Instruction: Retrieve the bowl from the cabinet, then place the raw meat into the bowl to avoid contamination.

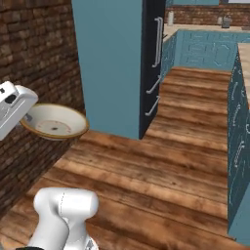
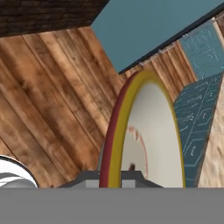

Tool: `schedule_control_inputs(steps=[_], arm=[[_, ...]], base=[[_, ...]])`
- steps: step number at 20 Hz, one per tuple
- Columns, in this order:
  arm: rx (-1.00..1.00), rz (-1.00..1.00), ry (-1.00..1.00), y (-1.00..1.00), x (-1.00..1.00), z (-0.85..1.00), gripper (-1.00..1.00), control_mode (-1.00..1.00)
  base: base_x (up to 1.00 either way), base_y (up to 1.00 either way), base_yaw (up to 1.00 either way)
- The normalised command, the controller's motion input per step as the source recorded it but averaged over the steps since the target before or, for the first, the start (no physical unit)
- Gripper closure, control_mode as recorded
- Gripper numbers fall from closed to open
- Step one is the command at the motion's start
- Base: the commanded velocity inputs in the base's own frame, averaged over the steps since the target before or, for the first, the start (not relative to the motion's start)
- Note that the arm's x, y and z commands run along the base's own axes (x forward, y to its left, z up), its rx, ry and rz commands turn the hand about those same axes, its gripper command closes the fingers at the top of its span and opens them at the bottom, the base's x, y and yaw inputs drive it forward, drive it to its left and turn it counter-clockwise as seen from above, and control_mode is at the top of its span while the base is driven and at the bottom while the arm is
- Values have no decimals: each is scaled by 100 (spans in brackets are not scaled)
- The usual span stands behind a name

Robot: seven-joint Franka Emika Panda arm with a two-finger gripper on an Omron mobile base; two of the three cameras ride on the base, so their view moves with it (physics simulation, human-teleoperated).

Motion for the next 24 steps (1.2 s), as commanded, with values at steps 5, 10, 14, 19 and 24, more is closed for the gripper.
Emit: schedule_control_inputs(steps=[5,10,14,19,24], arm=[[0,0,0,0,0,0,100,100],[0,0,0,0,0,0,100,100],[0,0,0,0,0,0,100,100],[0,0,0,0,0,0,100,100],[0,0,0,0,0,0,100,100]], base=[[45,19,-35],[27,11,-40],[26,11,-40],[26,11,-41],[26,11,-40]])
